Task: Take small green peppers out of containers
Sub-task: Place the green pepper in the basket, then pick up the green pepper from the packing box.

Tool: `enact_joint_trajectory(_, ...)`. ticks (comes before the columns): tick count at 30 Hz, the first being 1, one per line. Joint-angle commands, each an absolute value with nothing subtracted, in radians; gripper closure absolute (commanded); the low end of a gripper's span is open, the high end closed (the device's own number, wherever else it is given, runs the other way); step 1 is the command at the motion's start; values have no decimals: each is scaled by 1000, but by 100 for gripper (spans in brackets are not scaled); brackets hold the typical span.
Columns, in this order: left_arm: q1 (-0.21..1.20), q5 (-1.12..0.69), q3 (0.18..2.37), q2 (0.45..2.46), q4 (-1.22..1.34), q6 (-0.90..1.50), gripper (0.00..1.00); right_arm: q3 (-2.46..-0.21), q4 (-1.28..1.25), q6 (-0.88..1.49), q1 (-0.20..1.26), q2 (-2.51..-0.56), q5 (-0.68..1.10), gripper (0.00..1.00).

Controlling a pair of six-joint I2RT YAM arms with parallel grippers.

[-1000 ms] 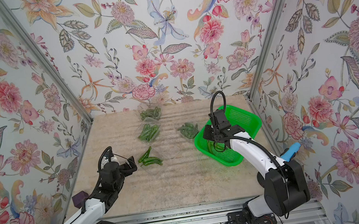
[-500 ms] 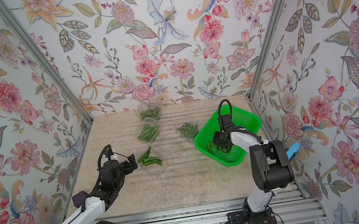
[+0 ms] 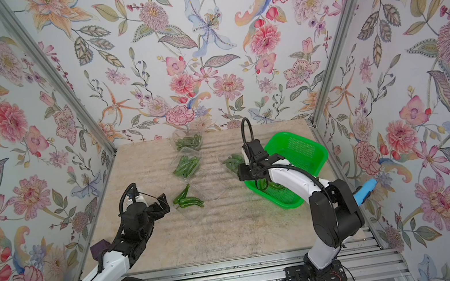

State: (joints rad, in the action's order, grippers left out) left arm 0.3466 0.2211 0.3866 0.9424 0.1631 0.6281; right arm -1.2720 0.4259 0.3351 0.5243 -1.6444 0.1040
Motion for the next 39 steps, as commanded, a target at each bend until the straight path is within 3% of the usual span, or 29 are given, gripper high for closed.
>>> enact_joint_trajectory(1, 350, 256, 370, 933, 136, 600, 0, -1390, 445, 189, 637, -1726, 155, 44)
enact_joint_trajectory(7, 350, 275, 355, 927, 130, 612, 0, -1582, 459, -30, 818, -1958, 126, 45)
enact_joint_trajectory(18, 348, 268, 354, 931, 122, 615, 0, -1868, 537, -169, 893, -2243, 92, 45)
enact_joint_trajectory(39, 342, 279, 369, 932, 104, 606, 0, -1862, 548, -215, 892, -2299, 204, 44)
